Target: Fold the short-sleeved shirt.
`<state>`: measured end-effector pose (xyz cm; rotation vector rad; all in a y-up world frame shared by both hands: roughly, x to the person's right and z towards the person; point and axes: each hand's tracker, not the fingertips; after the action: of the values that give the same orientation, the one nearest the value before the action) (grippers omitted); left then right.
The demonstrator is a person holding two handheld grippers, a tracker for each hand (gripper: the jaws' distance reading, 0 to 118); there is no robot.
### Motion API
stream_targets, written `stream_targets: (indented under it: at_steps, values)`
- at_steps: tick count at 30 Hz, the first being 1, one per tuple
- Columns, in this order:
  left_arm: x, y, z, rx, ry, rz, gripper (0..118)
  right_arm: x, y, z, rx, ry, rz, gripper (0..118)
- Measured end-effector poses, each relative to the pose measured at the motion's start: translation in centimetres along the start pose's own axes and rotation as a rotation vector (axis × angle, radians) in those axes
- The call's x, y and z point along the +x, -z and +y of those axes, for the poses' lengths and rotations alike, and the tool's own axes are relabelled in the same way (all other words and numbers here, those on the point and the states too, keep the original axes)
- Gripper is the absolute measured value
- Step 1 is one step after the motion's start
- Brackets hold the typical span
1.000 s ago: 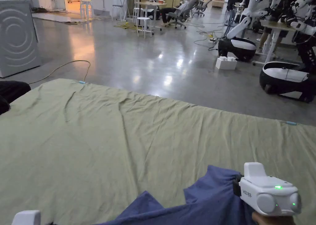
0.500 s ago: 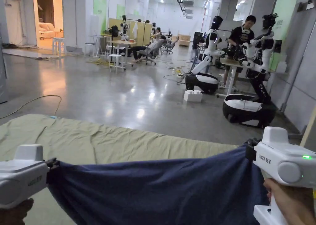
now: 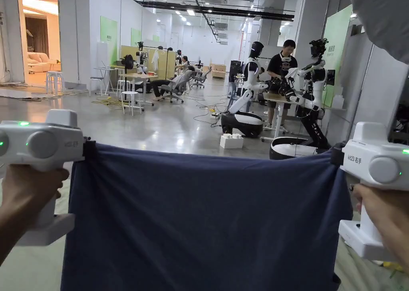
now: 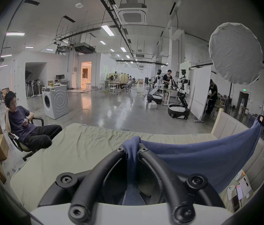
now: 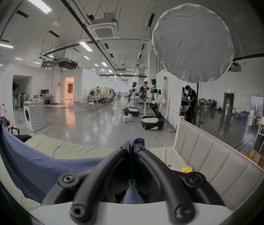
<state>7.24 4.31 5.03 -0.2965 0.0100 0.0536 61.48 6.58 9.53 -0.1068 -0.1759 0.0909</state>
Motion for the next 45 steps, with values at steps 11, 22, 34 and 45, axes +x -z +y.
stream_targets:
  at_steps: [11, 22, 34, 45]
  values:
    - [0.5, 5.4, 6.1, 0.023, 0.032, 0.047, 9, -1.9, 5.2, 4.2, 0.041, -0.021, -0.020, 4]
    - [-0.6, 8.4, 9.1, 0.084, 0.043, 0.033, 9, -3.6, 7.8, 7.9, 0.106, -0.066, -0.056, 4]
    - [-1.3, 8.9, 3.0, 0.054, 0.022, 0.014, 9, -3.8, 5.4, 2.6, 0.113, -0.127, -0.049, 4]
    - [-3.7, 1.6, -9.1, 0.000, 0.043, -0.035, 9, -2.8, -5.1, -9.1, 0.030, -0.175, -0.008, 4]
